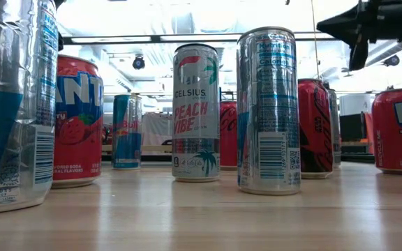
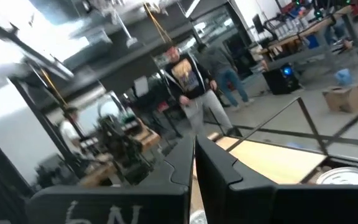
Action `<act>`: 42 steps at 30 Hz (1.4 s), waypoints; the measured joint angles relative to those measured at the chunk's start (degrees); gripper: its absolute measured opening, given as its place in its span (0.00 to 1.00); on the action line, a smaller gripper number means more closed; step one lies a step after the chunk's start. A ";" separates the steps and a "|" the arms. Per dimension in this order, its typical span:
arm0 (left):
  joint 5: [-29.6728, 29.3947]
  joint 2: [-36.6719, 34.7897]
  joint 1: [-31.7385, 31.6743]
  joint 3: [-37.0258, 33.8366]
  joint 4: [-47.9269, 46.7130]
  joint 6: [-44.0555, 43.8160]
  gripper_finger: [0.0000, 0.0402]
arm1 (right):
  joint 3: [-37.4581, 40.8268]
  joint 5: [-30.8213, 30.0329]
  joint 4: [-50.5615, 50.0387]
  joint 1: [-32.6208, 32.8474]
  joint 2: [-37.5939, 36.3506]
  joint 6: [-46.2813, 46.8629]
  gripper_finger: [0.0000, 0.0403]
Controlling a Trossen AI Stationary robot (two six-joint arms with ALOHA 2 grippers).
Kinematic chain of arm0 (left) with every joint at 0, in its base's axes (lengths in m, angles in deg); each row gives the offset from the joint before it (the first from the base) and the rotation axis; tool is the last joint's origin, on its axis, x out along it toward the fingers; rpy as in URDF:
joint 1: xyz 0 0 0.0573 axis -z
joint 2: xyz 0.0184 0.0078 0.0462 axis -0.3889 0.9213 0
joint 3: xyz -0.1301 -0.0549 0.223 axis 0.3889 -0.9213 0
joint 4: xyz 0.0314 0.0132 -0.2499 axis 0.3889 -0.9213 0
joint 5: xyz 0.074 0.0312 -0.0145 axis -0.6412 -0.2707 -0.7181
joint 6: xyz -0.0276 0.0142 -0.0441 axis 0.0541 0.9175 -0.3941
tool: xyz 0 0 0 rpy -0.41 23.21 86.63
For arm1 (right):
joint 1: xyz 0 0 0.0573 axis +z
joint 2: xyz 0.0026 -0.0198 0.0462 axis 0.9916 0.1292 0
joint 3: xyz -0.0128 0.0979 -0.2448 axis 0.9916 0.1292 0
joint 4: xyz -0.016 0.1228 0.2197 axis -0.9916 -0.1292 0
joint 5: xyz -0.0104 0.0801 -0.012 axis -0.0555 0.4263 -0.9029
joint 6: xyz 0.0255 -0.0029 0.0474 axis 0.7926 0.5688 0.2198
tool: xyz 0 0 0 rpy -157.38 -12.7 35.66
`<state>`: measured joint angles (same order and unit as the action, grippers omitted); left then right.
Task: Place canned beverage on shelf
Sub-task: Put the red/black soda can on the shelf
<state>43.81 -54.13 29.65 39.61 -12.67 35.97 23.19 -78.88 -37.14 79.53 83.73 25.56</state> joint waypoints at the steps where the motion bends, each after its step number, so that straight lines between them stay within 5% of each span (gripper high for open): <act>1: -0.01 0.01 -0.01 0.00 0.74 -0.19 0.00 | -1.63 -0.02 -1.34 0.00 1.31 -0.10 0.02; 15: 0.53 5.28 0.00 0.02 5.81 -4.58 0.00 | -24.28 0.04 -26.23 0.00 16.97 -0.48 0.02; 23: 0.69 14.69 0.00 1.93 14.43 -3.40 0.00 | -29.98 0.04 -29.04 0.00 22.60 -1.10 0.02; 37: -2.83 32.87 -0.01 28.00 -25.87 6.84 0.00 | -34.80 2.95 -27.96 0.04 31.72 -4.51 0.02; 42: -2.87 36.73 0.00 32.92 -33.25 7.31 0.00 | -39.96 5.04 -31.60 0.04 37.66 -8.67 0.02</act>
<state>40.94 -17.40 29.65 72.52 -45.92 43.28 -16.77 -73.84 -68.73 79.57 121.38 16.89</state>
